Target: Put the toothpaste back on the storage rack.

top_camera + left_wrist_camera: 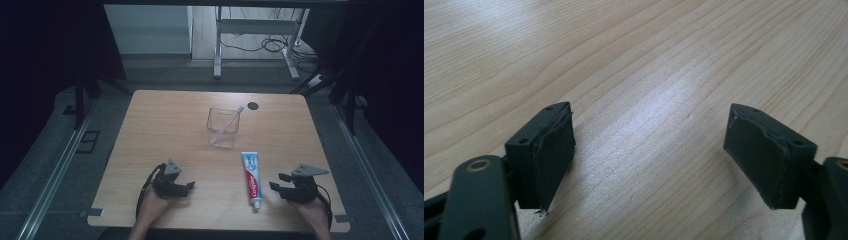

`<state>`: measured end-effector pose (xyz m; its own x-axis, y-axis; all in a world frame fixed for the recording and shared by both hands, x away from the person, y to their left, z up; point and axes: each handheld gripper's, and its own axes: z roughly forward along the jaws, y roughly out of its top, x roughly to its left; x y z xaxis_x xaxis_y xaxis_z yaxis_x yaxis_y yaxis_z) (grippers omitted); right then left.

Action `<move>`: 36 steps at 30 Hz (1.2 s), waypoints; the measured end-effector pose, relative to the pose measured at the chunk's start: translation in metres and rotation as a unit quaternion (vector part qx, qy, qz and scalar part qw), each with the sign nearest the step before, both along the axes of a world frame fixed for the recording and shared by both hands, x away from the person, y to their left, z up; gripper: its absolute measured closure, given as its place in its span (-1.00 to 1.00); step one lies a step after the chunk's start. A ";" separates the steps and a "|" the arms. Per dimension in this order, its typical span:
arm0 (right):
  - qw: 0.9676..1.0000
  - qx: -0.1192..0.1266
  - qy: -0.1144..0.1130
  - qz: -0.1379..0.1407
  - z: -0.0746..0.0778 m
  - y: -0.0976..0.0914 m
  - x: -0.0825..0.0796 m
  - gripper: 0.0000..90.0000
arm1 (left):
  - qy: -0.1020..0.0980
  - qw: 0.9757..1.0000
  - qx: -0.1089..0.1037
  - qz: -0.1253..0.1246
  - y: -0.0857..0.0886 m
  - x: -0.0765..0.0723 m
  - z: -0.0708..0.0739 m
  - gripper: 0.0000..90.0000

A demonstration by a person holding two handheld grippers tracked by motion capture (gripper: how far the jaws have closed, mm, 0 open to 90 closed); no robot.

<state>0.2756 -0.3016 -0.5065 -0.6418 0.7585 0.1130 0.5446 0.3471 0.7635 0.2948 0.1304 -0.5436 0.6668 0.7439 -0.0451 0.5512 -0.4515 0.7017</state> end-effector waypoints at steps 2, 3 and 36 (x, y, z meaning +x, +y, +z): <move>1.000 0.000 0.003 0.006 0.002 0.002 -0.001 0.09 | -0.002 1.000 0.010 0.002 -0.003 -0.001 0.000 -0.63; 1.000 -0.002 0.003 0.010 0.003 0.004 -0.001 0.12 | -0.002 1.000 0.011 0.003 -0.003 -0.001 0.000 -0.64; 0.990 0.010 0.048 0.130 -0.010 0.076 0.002 0.90 | -0.001 1.000 0.010 0.005 -0.003 -0.001 0.000 -0.64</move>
